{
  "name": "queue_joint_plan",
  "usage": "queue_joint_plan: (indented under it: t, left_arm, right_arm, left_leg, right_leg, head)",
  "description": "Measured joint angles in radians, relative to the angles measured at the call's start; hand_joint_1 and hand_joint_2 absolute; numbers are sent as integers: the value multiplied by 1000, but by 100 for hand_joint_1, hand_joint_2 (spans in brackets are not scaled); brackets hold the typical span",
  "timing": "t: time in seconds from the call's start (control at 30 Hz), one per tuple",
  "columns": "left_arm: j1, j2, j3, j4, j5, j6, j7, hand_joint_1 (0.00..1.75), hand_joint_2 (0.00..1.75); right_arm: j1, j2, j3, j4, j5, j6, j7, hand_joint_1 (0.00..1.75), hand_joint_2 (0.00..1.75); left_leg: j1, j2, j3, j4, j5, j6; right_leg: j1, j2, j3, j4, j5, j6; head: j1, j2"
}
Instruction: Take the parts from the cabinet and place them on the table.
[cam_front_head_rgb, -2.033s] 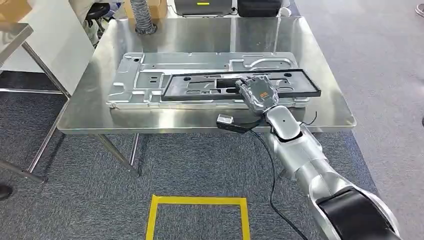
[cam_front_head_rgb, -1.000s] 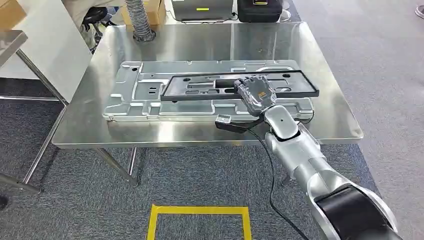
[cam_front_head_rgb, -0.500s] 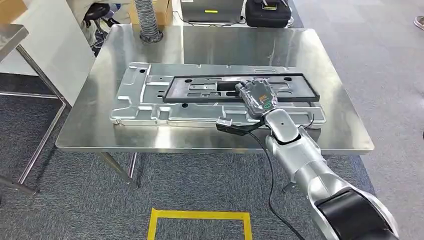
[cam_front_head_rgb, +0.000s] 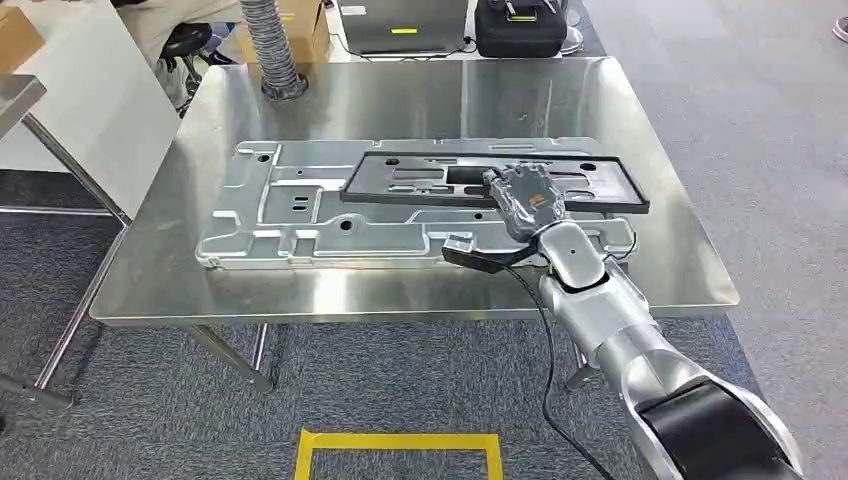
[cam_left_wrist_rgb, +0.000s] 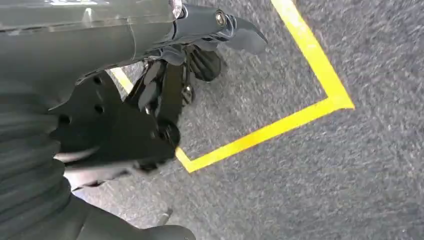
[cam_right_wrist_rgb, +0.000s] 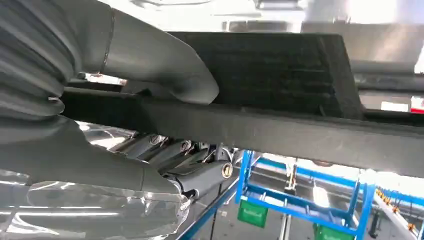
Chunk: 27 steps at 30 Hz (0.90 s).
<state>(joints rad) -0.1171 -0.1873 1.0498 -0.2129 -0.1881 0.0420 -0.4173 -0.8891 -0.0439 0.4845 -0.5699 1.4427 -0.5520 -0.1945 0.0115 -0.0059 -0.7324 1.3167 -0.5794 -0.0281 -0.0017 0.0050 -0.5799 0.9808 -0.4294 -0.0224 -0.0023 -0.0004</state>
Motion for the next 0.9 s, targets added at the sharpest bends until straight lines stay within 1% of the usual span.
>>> queue_joint_plan:
  t: [0.03,0.07,0.1,0.13,0.17,0.2,0.3,0.33,0.37,0.4,0.43,0.47,0.5,0.53,0.57,0.6,0.63,0.67,0.7,0.73,0.8,0.83,0.87,0.9]
  left_arm:
    - [1,0,0,0,0,1,0,0,175]
    - [2,0,0,0,0,2,1,0,175]
    - [1,0,-1,0,0,2,1,0,175]
    - [1,0,-1,0,0,3,1,0,175]
    - [1,0,-1,0,0,3,2,0,175]
    - [0,0,-1,0,0,5,1,0,175]
    - [2,1,-1,0,0,6,0,0,175]
    - [2,1,-1,0,0,6,-1,0,175]
    - [0,1,-2,0,0,4,-2,0,175]
    - [-1,1,-2,0,0,2,-2,0,175]
    - [-2,1,-2,0,-1,-1,-2,0,175]
    - [-3,1,-2,0,-2,-1,-2,0,175]
    - [-3,1,-3,0,-2,-2,-1,0,175]
    - [-3,1,-3,0,-3,-3,0,0,175]
    - [-2,1,-3,0,-3,-4,0,0,175]
    - [-2,1,-3,0,-5,-5,0,0,175]
    - [-2,1,-3,0,-5,-6,0,0,175]
    - [-3,1,-4,0,-7,-7,0,0,175]
    - [-5,1,-4,0,-7,-8,0,0,175]
    - [-6,2,-5,0,-7,-8,2,0,175]
    - [-6,2,-7,0,-8,-8,2,0,175]
    - [-8,2,-8,0,-8,-8,2,0,175]
    - [-6,3,-9,0,-7,-8,2,0,175]
    - [-7,3,-9,0,-7,-8,3,0,175]
  right_arm:
    - [7,0,0,0,0,0,0,175,175]
    - [13,-1,0,0,0,0,0,175,175]
    - [16,-1,0,0,0,0,1,175,175]
    - [17,-1,-3,0,-3,0,2,175,175]
    - [18,-2,-5,0,-5,-1,2,175,175]
    - [17,-3,-8,0,-6,-2,2,175,175]
    - [26,-3,-15,2,-15,-3,0,175,175]
    - [29,-4,-18,2,-16,-3,0,175,175]
    - [30,-7,-22,3,-18,-4,0,175,175]
    - [31,-8,-25,5,-21,-6,1,175,175]
    - [36,-10,-27,8,-23,-6,1,175,175]
    - [45,-10,-30,12,-26,-8,2,175,175]
    - [56,-11,-34,16,-28,-8,2,175,175]
    - [66,-16,-37,21,-31,-9,2,175,175]
    - [74,-18,-41,26,-32,-9,2,175,175]
    - [80,-19,-44,31,-34,-10,2,175,175]
    - [82,-22,-48,35,-37,-11,2,175,175]
    - [83,-23,-50,39,-40,-13,2,175,175]
    - [82,-23,-51,43,-42,-16,3,175,175]
    - [84,-23,-51,45,-44,-16,3,175,175]
    - [90,-24,-56,52,-47,-16,2,175,175]
    - [90,-25,-60,55,-48,-16,2,175,175]
    - [90,-25,-63,56,-51,-16,2,175,175]
    - [88,-25,-64,59,-52,-16,0,175,175]
  left_leg:
    - [0,0,-3,-12,25,-1]
    - [0,0,18,-70,70,0]
    - [0,0,54,-157,124,3]
    - [0,1,100,-265,180,7]
    - [-2,1,117,-294,161,15]
    - [-7,-1,121,-308,163,21]
    - [-9,-2,119,-306,158,33]
    - [1,0,128,-319,163,42]
    - [1,-1,133,-323,162,46]
    - [1,0,133,-323,160,49]
    - [0,0,135,-322,157,53]
    - [0,0,136,-322,154,54]
    - [1,0,139,-322,151,54]
    - [1,-2,143,-322,147,54]
    - [1,-5,150,-322,142,52]
    - [1,-6,159,-321,137,49]
    - [1,-7,169,-319,129,45]
    - [0,-6,173,-319,122,39]
    - [-7,-6,172,-316,119,33]
    - [-5,-5,172,-319,118,29]
    - [-1,-4,178,-324,115,17]
    - [-5,-3,182,-323,109,8]
    - [0,-1,178,-305,96,5]
    - [0,0,156,-256,69,3]
  right_leg:
    - [0,1,6,2,-5,1]
    - [0,2,12,5,-12,2]
    - [0,3,18,8,-19,5]
    - [0,3,25,14,-28,8]
    - [1,3,25,15,-33,12]
    - [5,3,19,20,-34,17]
    - [2,3,23,11,-36,30]
    - [4,3,23,15,-44,38]
    - [1,1,12,43,-57,43]
    - [-1,1,-21,103,-86,46]
    - [-5,1,-69,190,-122,51]
    - [-7,1,-118,271,-149,54]
    - [-10,0,-158,332,-159,57]
    - [-14,0,-174,339,-140,59]
    - [-16,0,-163,299,-100,59]
    - [-18,0,-131,216,-44,58]
    - [-19,-2,-88,112,14,56]
    - [-19,-8,-58,30,41,53]
    - [-9,-7,-49,21,29,50]
    - [-9,-4,-51,23,28,44]
    - [-4,-2,-51,24,22,32]
    - [-11,-1,-44,16,24,26]
    - [-13,-2,-36,11,23,19]
    - [-13,-2,-32,11,19,11]
  head:
    - [0,0]
    - [0,0]
    - [0,0]
    - [0,0]
    - [2,0]
    - [0,0]
    - [3,0]
    - [2,0]
    - [7,0]
    - [8,0]
    - [7,0]
    - [7,0]
    - [8,0]
    - [8,0]
    - [8,0]
    - [8,0]
    - [8,0]
    - [8,0]
    - [6,0]
    - [5,0]
    - [3,0]
    - [3,0]
    - [2,0]
    - [-5,0]
